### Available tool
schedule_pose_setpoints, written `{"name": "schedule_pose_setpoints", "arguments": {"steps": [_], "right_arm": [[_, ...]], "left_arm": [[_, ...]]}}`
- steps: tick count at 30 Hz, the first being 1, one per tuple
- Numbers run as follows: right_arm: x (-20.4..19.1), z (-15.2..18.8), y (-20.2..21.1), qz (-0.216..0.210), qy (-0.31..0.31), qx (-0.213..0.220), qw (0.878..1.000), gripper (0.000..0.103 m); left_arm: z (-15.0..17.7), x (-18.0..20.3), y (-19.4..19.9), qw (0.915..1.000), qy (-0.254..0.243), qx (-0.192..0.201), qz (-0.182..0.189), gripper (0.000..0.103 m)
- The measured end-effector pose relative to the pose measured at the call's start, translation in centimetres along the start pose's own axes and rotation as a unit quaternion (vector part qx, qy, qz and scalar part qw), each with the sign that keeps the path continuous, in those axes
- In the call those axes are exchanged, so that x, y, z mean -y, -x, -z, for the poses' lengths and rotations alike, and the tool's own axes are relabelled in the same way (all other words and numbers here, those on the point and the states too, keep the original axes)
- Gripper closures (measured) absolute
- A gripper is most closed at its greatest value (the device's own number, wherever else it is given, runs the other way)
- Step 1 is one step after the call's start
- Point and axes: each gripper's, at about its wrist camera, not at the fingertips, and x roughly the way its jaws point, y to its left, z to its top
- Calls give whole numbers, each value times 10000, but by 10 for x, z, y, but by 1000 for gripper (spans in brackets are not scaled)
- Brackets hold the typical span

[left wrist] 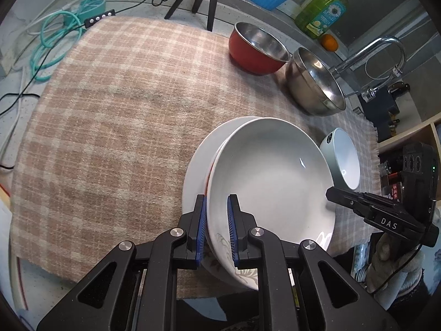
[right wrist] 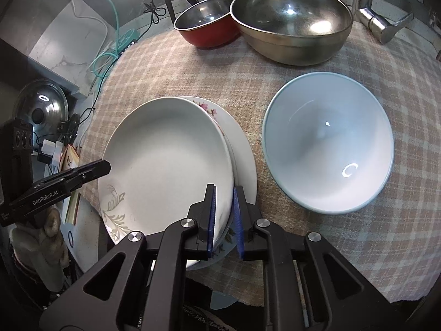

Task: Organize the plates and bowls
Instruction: 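Lower the white leaf-pattern plate onto the floral stack and open both tools, then move both tools toward the rim of the large steel bowl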

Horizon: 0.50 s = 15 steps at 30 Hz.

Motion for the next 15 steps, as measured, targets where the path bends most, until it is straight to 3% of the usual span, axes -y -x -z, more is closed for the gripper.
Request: {"name": "schedule_pose_setpoints", "arguments": {"steps": [4, 6, 9, 15], "right_arm": [[-2, -3, 7, 34, 63, 136, 9999, 82], [-2, -5, 11, 61, 89, 230, 9997, 67], [-4, -8, 15, 43, 140, 343, 9993, 59], [-7, -13, 25, 7, 189, 487, 9986, 41]], "left_arm": [[-3, 1, 5, 10000, -25, 88, 25, 88], [-5, 0, 10, 9999, -12, 164, 33, 87], [-9, 3, 14, 9996, -62, 264, 18, 87], [-15, 12, 19, 9987, -196, 477, -51, 66]]}}
